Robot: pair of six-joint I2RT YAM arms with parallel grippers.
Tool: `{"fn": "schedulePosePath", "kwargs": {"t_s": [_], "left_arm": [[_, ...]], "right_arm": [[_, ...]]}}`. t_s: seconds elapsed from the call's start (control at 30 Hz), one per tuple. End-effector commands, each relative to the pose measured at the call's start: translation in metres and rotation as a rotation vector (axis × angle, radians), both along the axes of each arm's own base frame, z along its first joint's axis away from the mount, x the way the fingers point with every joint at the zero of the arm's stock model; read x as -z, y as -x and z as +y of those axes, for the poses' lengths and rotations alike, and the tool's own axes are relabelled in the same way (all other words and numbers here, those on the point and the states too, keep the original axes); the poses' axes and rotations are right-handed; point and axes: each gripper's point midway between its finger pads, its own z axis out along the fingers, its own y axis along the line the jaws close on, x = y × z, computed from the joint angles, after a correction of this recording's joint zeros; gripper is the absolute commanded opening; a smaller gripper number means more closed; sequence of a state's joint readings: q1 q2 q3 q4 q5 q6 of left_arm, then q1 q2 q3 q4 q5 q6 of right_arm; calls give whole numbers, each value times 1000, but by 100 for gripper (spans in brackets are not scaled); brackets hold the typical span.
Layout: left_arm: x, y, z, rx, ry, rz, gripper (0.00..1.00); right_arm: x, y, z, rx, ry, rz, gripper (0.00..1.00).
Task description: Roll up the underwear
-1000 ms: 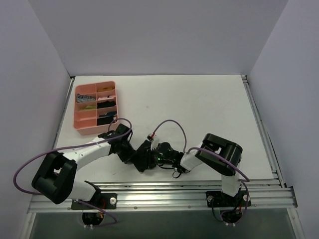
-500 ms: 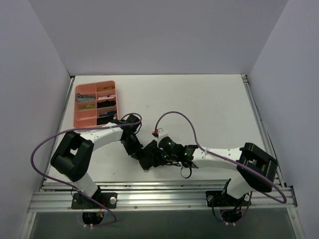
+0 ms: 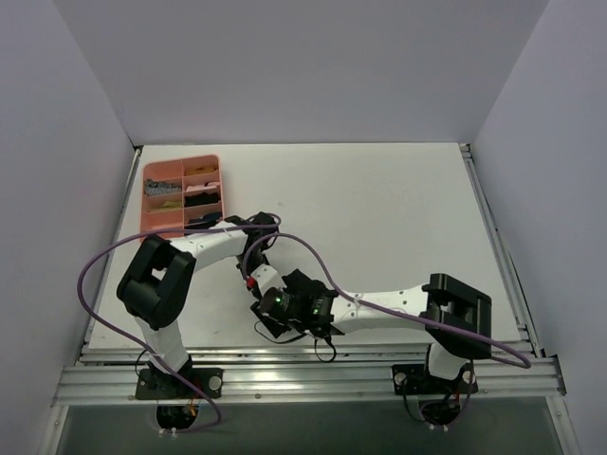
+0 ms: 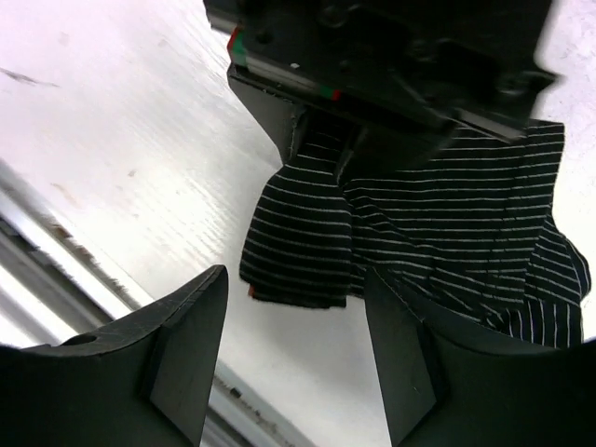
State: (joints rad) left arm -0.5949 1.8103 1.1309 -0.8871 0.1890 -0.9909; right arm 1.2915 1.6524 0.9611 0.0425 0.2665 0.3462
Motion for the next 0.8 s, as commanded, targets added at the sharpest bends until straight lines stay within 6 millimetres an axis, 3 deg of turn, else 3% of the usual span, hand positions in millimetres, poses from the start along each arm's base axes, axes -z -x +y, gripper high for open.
{"fn": "schedulePosePath", "kwargs": {"t_s": [0.0, 0.57, 0.67, 0.77], "left_arm": [[23, 7, 17, 39, -106, 21, 2], [23, 10, 21, 46, -139, 45, 2], [22, 10, 20, 43, -132, 42, 2], [17, 10, 18, 28, -111, 41, 10]], "right_arm": [[3, -15, -5, -1, 133, -101, 56], [18, -4, 18, -52, 222, -180, 56], [25, -10, 10, -15, 271, -208, 52], [34, -12, 0, 35, 269, -195, 25]]}}
